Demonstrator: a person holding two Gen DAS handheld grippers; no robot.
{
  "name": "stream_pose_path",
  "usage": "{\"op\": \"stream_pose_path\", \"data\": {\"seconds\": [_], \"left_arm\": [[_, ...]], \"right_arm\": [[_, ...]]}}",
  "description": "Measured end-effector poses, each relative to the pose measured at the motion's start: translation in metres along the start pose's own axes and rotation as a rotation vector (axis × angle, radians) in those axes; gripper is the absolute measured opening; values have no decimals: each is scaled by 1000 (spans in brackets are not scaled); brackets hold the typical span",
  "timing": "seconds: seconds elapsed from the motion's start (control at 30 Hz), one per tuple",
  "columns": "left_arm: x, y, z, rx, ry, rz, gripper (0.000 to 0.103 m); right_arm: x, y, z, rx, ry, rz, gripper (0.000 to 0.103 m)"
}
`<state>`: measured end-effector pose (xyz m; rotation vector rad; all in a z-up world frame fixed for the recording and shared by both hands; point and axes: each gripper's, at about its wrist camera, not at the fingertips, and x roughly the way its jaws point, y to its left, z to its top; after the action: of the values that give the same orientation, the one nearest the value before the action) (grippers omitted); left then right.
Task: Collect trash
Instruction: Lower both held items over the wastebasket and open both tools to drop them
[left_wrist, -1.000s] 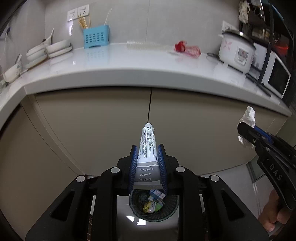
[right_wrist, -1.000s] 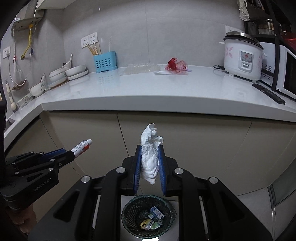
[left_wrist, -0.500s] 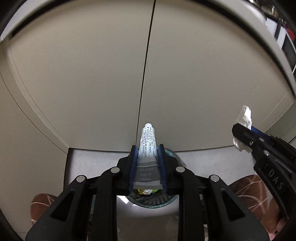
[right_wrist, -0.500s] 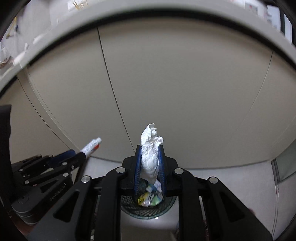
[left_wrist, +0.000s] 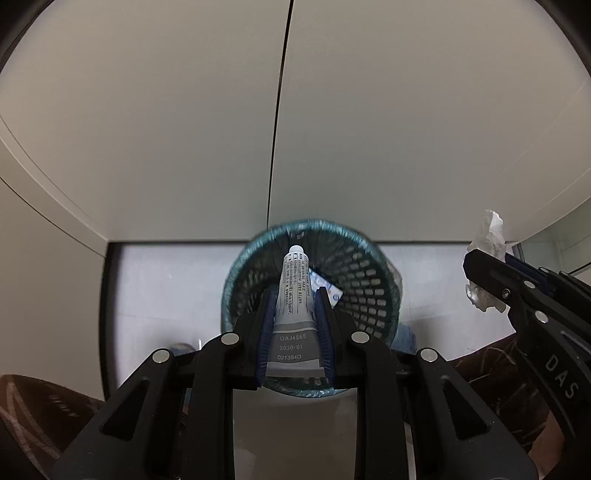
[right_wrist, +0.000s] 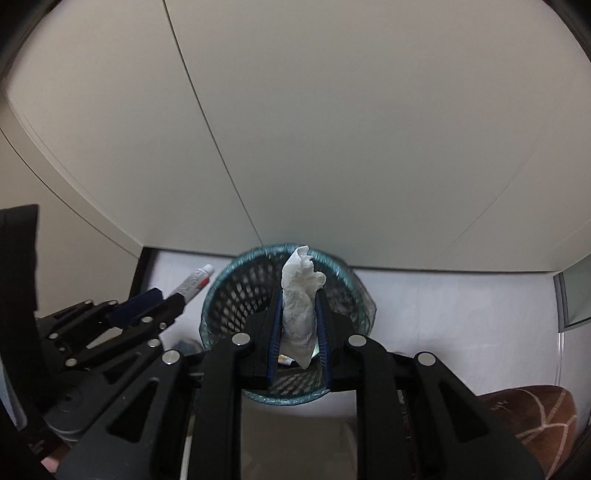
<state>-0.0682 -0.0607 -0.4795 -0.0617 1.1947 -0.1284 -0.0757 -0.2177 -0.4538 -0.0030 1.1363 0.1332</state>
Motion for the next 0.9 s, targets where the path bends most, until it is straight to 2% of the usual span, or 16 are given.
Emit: {"op": "stream_pose_path", "data": {"seconds": [0.33, 0.5, 0.67, 0.77, 0.83, 0.9], "left_arm": [[50, 1, -2, 14, 94, -11, 25], [52, 8, -2, -23, 105, -2, 43], [48, 18, -1, -53, 98, 30, 54], [42, 23, 2, -70, 85, 51, 60], [36, 26, 3, -76, 74, 59, 62], [29, 28, 6, -81, 63, 66, 67]], "right_arm": [[68, 0, -9, -1, 129, 7, 16], [93, -9, -17, 17, 181, 23, 17], [109, -3, -22, 12, 212, 45, 18], [112, 0, -21, 8, 206, 75, 25], [107, -2, -20, 14, 204, 85, 36], [99, -4, -18, 17, 195, 83, 53]]}}
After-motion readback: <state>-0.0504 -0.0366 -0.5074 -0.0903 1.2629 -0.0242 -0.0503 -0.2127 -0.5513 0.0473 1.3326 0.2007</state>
